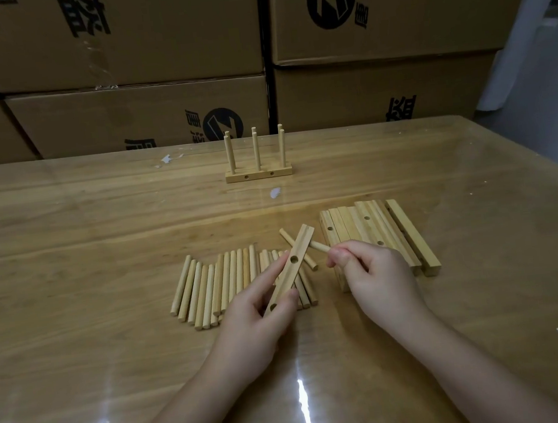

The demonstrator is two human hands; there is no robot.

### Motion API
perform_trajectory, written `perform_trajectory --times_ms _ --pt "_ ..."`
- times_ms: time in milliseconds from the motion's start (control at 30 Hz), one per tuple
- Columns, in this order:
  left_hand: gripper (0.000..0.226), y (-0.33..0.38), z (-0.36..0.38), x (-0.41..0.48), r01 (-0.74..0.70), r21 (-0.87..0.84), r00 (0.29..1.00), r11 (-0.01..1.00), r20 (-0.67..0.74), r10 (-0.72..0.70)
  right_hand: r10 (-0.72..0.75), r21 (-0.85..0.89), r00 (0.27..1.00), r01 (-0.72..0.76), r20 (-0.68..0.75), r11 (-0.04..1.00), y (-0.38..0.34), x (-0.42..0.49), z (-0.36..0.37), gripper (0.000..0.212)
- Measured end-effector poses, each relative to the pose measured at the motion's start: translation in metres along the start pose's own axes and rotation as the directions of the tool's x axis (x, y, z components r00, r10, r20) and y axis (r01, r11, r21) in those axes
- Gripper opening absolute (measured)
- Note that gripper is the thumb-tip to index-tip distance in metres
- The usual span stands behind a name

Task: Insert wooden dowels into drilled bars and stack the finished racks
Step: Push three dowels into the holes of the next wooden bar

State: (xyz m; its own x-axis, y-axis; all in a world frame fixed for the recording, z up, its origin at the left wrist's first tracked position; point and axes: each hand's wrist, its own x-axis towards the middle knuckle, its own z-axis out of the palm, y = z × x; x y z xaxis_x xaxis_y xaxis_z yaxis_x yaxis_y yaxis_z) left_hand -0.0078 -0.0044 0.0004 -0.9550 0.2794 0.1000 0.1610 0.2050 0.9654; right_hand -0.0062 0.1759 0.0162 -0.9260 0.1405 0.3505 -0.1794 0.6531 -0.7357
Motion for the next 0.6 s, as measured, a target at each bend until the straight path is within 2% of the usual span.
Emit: perform_trajectory --times_ms 267,367,433,500,567,600 --pt "0.050 -0.001 -0.006 0.000 -0.094 0.106 0.995 0.990 0.043 0.090 0.203 0.173 0.968 -0.228 0.150 0.958 -0.009 -0.001 -0.009 0.030" --pt "0.050 0.001 -0.007 -0.001 -0.142 0.185 0.989 0.972 0.064 0.132 0.320 0.306 0.908 -0.396 0.271 0.866 -0.009 0.001 -0.012 0.033" --pt "0.050 0.001 -0.007 -0.001 -0.137 0.265 0.990 0.954 0.055 0.127 0.343 0.352 0.885 -0.444 0.316 0.824 -0.007 0.001 -0.010 0.032" --pt "0.051 -0.004 -0.006 -0.001 -0.136 0.314 0.991 0.940 0.034 0.132 0.295 0.274 0.926 -0.355 0.237 0.894 -0.005 0.000 -0.005 0.031" --pt "0.050 -0.006 -0.005 -0.001 -0.144 0.340 0.988 0.929 0.002 0.153 0.117 0.094 0.986 -0.128 0.114 0.987 -0.004 -0.002 0.000 0.025" --pt "0.048 -0.007 -0.005 -0.001 -0.143 0.346 0.987 0.927 -0.013 0.157 0.013 0.016 0.997 -0.014 0.071 1.000 -0.005 -0.002 0.001 0.021"
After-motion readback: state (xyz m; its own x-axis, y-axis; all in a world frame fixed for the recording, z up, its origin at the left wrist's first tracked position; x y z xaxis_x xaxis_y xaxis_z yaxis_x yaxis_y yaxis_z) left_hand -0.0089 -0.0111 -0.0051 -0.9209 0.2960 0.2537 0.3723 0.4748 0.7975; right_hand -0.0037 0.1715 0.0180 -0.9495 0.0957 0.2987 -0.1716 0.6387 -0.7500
